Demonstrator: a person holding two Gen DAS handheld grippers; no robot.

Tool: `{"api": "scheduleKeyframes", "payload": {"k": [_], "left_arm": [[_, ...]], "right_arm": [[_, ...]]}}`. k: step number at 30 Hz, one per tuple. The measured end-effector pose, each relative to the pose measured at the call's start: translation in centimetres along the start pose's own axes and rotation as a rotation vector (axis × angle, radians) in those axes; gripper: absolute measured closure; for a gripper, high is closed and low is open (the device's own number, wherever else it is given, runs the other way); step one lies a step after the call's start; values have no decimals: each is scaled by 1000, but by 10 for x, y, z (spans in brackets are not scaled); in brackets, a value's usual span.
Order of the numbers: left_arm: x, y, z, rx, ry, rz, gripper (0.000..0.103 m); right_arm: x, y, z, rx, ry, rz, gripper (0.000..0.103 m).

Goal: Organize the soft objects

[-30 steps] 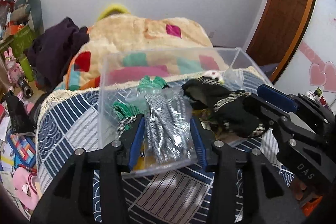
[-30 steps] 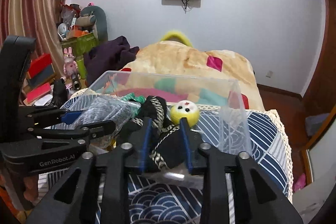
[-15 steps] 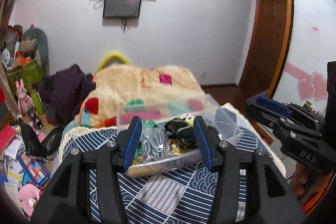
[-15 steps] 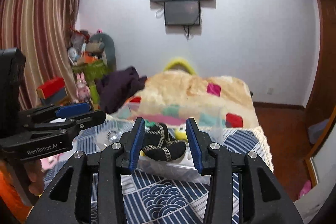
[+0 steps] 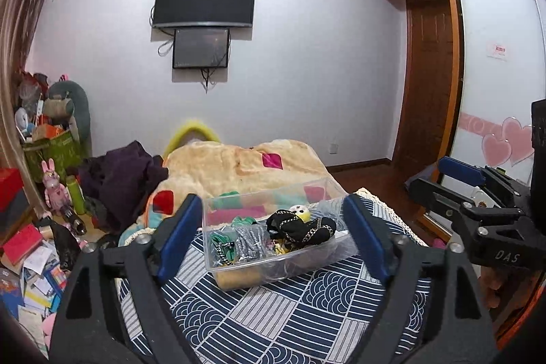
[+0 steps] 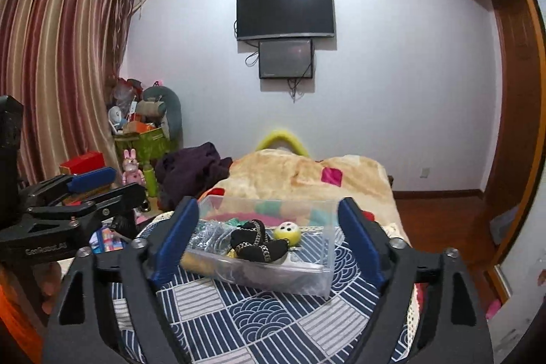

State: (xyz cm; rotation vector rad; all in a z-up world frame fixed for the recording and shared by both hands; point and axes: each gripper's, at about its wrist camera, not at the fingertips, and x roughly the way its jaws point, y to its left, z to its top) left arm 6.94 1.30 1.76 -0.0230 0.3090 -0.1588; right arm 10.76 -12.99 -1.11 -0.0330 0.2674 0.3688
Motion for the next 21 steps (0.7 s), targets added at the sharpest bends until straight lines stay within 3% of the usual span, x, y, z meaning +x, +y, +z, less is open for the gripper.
{"api": "scheduleKeyframes", "payload": {"k": [5, 21], "left_arm": [[-8, -3, -6, 8, -26, 1, 7], [-5, -2, -13, 3, -17, 8, 4]], "right_arm": [[1, 0, -5, 17, 11, 9, 19], [-9, -1, -13, 27, 11, 12, 19]]}}
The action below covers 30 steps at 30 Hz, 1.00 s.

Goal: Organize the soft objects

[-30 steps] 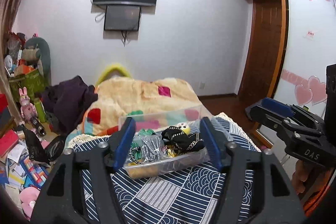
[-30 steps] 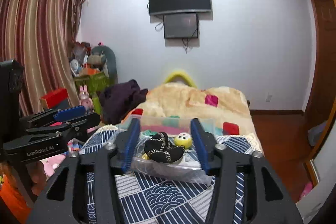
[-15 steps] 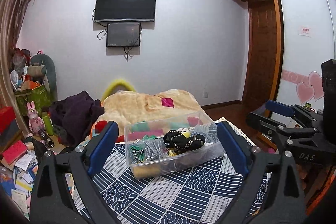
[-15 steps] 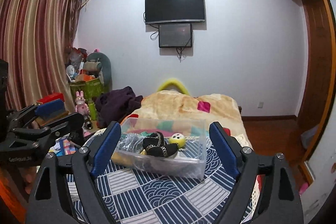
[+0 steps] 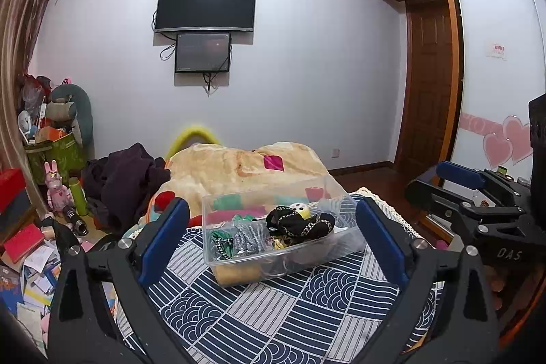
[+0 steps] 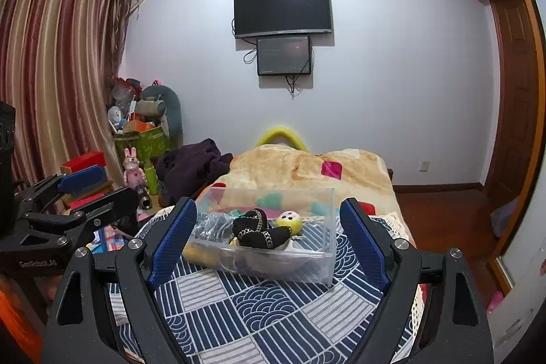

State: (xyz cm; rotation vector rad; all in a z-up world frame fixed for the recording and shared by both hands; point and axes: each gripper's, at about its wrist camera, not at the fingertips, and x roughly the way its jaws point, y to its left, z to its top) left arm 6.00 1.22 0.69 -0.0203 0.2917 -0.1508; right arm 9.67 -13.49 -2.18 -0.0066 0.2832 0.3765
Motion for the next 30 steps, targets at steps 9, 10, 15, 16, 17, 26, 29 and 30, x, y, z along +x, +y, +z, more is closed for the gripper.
{"api": "scheduleKeyframes", "payload": {"k": [9, 10, 15, 16, 17, 26, 29, 30], "left_arm": [[-1, -1, 1, -5, 1, 1, 2], [-1, -1, 1, -5, 0, 1, 2], [-1, -2, 1, -4, -3, 6, 2], [-1, -2, 1, -2, -4, 8, 2], [-2, -2, 1, -1, -5, 9, 2], [-1, -2, 1, -9, -1, 14, 0], [0, 0, 1, -18, 0, 14, 0], [0, 0, 1, -20, 1, 13, 0]], "right_arm": [[-1, 0, 0, 0, -2, 0, 19], [-1, 0, 0, 0, -2, 0, 19], [-4, 1, 1, 2, -8, 2, 19], [-5, 1, 0, 1, -7, 1, 19], [-5, 1, 1, 0, -6, 0, 19], [-6, 1, 0, -1, -7, -1, 18], [-7, 1, 0, -1, -5, -2, 18], [-8, 1, 0, -1, -4, -1, 18]]}}
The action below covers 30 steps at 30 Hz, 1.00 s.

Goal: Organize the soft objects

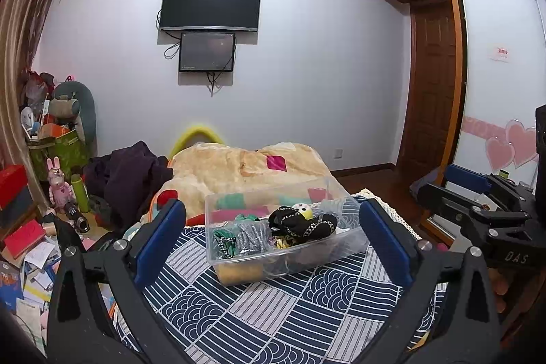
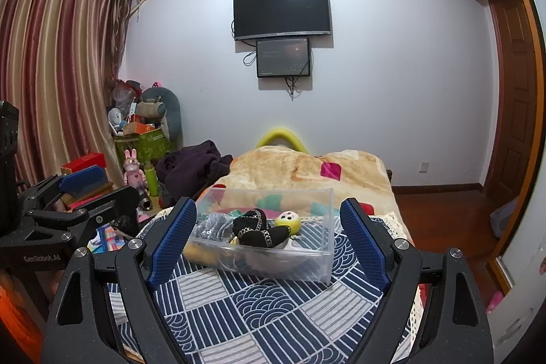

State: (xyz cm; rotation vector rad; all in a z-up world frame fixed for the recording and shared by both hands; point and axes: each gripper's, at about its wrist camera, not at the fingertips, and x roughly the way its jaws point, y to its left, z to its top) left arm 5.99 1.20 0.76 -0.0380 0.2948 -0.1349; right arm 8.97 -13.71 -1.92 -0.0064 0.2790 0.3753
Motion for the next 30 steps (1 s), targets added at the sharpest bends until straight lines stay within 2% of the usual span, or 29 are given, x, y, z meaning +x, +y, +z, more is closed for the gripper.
{"api": "scheduleKeyframes", "payload": {"k": [30], "left_arm": [[-3, -3, 2, -4, 0, -19, 0]], "right_arm": [[-1, 0, 0, 11, -12, 0, 18]]}}
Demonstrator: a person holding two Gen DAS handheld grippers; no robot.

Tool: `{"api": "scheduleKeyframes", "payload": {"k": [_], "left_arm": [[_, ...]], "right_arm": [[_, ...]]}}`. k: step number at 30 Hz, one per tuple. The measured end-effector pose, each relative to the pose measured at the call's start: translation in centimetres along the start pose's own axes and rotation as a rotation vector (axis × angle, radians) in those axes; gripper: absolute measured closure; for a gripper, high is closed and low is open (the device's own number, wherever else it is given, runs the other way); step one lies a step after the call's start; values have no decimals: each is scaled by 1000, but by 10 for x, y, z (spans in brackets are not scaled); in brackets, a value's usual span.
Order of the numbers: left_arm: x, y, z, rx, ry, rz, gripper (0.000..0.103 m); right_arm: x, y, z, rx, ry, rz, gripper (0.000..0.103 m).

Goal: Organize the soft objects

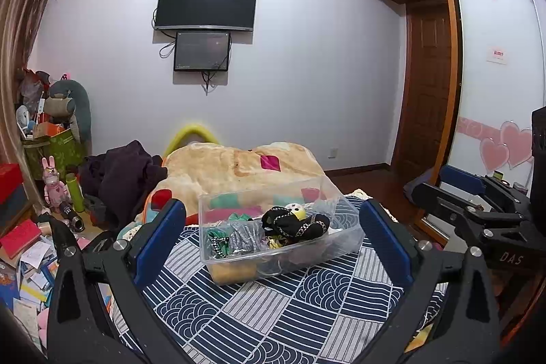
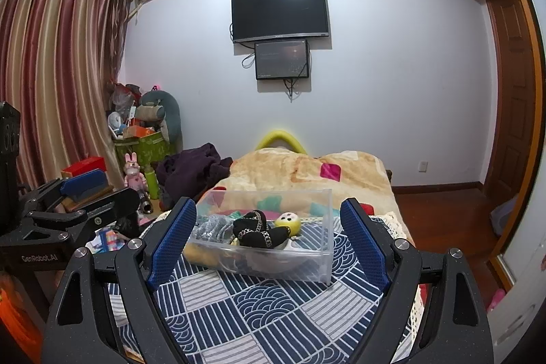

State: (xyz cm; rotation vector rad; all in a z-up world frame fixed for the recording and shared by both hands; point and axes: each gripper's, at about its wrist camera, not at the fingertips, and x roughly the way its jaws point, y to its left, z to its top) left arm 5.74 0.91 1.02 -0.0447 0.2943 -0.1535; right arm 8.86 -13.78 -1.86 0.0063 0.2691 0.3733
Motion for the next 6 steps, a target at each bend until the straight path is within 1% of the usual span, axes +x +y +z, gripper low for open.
{"api": "scheduleKeyframes", "payload": {"k": [6], "left_arm": [[1, -1, 0, -4, 5, 9, 0]], "right_arm": [[0, 0, 0, 6, -2, 5, 18]]}}
